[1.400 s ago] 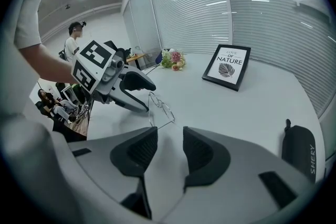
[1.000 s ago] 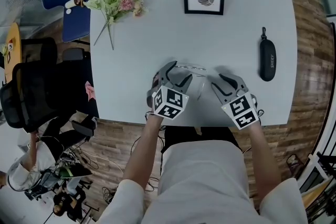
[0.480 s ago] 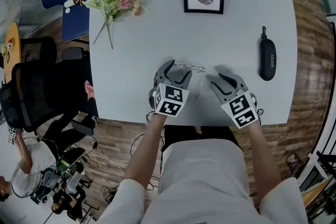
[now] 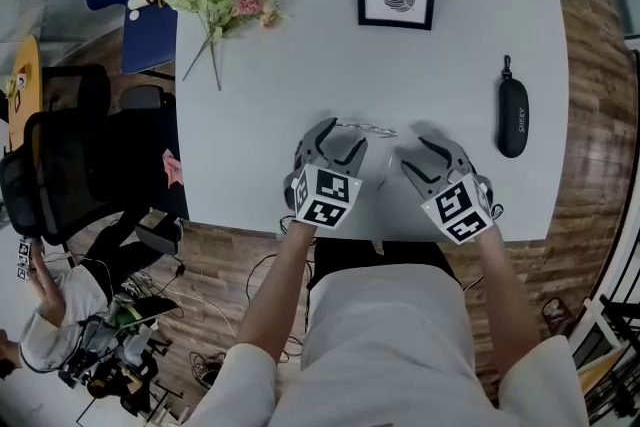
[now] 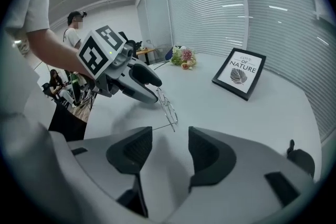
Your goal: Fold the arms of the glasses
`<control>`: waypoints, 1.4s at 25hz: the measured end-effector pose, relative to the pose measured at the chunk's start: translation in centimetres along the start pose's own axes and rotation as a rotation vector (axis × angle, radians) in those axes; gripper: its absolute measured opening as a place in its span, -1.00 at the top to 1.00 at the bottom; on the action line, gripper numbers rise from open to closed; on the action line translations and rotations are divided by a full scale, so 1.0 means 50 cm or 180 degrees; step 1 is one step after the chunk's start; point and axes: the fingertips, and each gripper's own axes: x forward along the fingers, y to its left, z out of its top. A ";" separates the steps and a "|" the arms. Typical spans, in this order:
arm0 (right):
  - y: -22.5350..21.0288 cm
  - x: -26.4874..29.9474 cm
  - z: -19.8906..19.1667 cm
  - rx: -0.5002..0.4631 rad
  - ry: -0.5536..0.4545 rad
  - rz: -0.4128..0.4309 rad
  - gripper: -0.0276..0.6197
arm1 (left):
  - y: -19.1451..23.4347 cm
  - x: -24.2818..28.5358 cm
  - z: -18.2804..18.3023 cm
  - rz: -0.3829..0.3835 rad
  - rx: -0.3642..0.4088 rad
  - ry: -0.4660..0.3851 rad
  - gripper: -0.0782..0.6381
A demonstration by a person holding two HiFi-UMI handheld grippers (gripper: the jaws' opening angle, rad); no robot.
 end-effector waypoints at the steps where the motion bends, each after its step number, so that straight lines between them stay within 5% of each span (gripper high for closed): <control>1: 0.003 0.002 0.000 -0.0114 0.0028 0.0015 0.22 | 0.000 -0.005 0.001 0.0000 0.0002 -0.0022 0.01; 9: 0.040 0.042 -0.014 -0.1508 0.0387 0.0144 -0.39 | 0.005 -0.024 -0.021 -0.0086 0.0151 -0.0035 0.01; 17: 0.059 0.083 0.002 -0.1891 0.0486 0.0510 -0.80 | 0.008 -0.033 -0.045 -0.0166 0.0129 0.0012 0.01; 23: 0.067 0.103 0.001 -0.2143 0.0641 0.0729 -0.74 | 0.001 -0.030 -0.053 -0.0257 0.0155 0.0053 0.01; 35: 0.076 0.118 0.007 -0.2066 0.0583 0.0758 -0.45 | -0.008 -0.021 -0.059 -0.0410 0.0371 0.0066 0.01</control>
